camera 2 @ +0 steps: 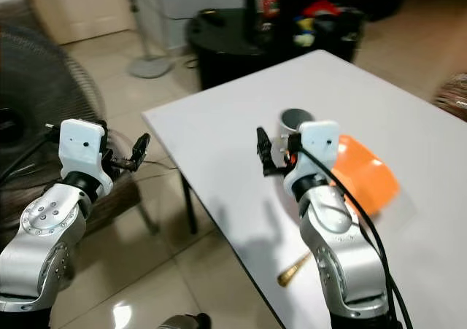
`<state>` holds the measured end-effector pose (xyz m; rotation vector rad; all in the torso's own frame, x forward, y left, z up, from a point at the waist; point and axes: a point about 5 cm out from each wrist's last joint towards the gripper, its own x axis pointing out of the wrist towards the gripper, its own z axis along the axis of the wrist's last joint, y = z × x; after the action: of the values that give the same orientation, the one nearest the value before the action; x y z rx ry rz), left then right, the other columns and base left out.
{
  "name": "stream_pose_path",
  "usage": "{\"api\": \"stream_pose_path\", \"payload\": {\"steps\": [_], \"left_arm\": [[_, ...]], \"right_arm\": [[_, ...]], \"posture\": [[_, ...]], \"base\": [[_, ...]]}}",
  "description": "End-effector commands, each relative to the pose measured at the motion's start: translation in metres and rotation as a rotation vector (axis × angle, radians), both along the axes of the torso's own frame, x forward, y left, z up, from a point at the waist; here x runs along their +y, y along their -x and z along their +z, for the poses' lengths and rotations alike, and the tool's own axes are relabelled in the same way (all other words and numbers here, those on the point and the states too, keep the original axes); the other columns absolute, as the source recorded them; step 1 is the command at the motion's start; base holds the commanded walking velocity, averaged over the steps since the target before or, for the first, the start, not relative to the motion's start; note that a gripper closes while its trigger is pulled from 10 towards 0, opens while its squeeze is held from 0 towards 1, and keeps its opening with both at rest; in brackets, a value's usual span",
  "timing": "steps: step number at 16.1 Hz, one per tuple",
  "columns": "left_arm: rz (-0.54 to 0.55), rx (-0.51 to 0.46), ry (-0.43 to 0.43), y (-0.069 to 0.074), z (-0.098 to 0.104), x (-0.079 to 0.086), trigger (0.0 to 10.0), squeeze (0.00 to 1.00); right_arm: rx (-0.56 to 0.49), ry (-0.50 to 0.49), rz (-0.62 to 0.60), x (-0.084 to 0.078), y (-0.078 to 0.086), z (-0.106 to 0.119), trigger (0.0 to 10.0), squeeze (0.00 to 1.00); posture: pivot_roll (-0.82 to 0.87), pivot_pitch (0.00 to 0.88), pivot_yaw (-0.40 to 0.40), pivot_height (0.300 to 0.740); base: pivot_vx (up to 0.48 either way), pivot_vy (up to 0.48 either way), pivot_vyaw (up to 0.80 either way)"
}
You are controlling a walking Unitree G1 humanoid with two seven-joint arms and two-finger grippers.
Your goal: Setting the table
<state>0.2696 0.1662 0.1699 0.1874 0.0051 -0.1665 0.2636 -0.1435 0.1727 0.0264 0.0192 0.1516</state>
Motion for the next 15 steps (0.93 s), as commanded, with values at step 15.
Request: {"api": "stream_pose_path", "payload": {"steps": [15], "left_arm": [[-0.054,0.033,0.016,0.0044,-0.0028,-0.0041,10.0,0.00]], "right_arm": [[-0.088,-0.001,-0.054,-0.0048,-0.0022,0.0088,10.0,1.00]], "posture": [[0.13,0.000,0.045,0.740]], "base": [[0.000,0.000,0.80]]}}
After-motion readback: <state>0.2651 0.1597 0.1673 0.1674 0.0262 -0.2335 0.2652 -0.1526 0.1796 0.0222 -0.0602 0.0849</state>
